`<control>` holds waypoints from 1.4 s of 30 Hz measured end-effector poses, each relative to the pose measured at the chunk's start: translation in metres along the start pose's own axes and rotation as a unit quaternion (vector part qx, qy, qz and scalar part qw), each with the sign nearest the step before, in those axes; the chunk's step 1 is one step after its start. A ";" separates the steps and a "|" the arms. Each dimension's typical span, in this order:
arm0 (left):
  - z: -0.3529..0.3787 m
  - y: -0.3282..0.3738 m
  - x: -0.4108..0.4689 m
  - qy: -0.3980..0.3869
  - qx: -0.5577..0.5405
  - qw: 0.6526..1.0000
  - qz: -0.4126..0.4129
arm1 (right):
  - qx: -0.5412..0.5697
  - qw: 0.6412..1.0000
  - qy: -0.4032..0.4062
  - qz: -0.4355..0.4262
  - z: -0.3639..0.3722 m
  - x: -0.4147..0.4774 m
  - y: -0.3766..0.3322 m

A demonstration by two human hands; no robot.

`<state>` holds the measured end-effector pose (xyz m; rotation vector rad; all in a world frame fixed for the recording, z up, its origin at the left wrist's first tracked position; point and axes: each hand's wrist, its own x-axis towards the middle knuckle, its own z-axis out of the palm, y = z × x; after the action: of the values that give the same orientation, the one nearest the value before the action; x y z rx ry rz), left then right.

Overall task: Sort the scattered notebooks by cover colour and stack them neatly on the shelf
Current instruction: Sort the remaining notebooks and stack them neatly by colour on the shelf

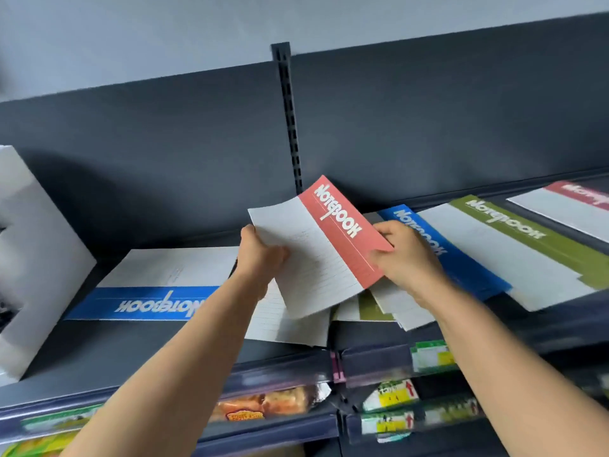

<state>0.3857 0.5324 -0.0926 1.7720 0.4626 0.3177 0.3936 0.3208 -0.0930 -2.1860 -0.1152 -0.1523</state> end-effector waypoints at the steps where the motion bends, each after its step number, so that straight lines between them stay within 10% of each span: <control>1: 0.019 0.005 -0.005 -0.007 0.007 1.000 0.011 | -0.039 0.999 -0.009 0.002 -0.015 0.001 0.011; 10: 0.204 0.051 -0.042 -0.206 0.044 0.977 -0.011 | -0.276 0.957 0.054 0.075 -0.153 0.014 0.102; 23: 0.440 0.107 -0.087 -0.258 -0.086 0.954 -0.129 | -0.364 0.924 0.096 0.067 -0.288 0.035 0.213; 28: 0.411 0.109 -0.075 -0.271 0.055 0.956 -0.101 | -0.356 0.933 0.038 0.037 -0.265 0.053 0.205; 35: 0.270 0.073 -0.041 -0.070 0.313 0.945 0.065 | -0.427 0.897 -0.042 -0.105 -0.178 0.073 0.146; 42: 0.103 0.026 -0.044 0.085 0.383 0.920 -0.009 | -0.323 0.895 -0.144 -0.272 -0.059 0.054 0.058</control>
<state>0.3964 0.4174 -0.0912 2.5099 0.8029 0.2990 0.4515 0.2407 -0.0973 -2.7717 -0.9735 -0.1965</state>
